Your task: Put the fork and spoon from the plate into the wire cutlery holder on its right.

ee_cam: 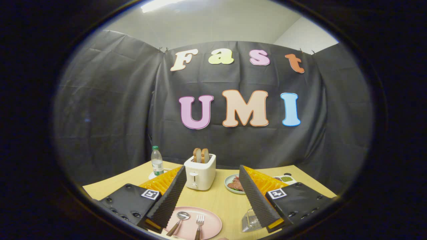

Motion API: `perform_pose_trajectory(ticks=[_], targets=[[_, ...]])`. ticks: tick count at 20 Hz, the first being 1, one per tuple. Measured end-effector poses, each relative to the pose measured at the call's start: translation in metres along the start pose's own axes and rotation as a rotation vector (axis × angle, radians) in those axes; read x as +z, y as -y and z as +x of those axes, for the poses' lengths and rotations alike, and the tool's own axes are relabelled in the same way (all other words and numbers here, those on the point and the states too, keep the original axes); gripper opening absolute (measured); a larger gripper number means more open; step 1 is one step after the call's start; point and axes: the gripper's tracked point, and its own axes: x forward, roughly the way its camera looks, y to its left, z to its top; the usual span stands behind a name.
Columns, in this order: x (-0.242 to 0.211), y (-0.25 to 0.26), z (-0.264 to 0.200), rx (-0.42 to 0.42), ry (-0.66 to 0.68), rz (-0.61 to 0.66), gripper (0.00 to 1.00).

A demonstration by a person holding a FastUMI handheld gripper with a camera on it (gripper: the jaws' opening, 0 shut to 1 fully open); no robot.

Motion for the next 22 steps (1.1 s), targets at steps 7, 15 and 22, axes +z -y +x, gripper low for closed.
perform_pose_trajectory(ticks=[7, 15, 22], targets=[[-0.018, -0.005, 0.0, 0.01, -0.035, -0.005, 1.0], [-0.082, -0.017, -0.001, 0.044, -0.188, -0.01, 1.0], [-0.149, -0.025, -0.006, 0.081, -0.356, -0.037, 1.0]])
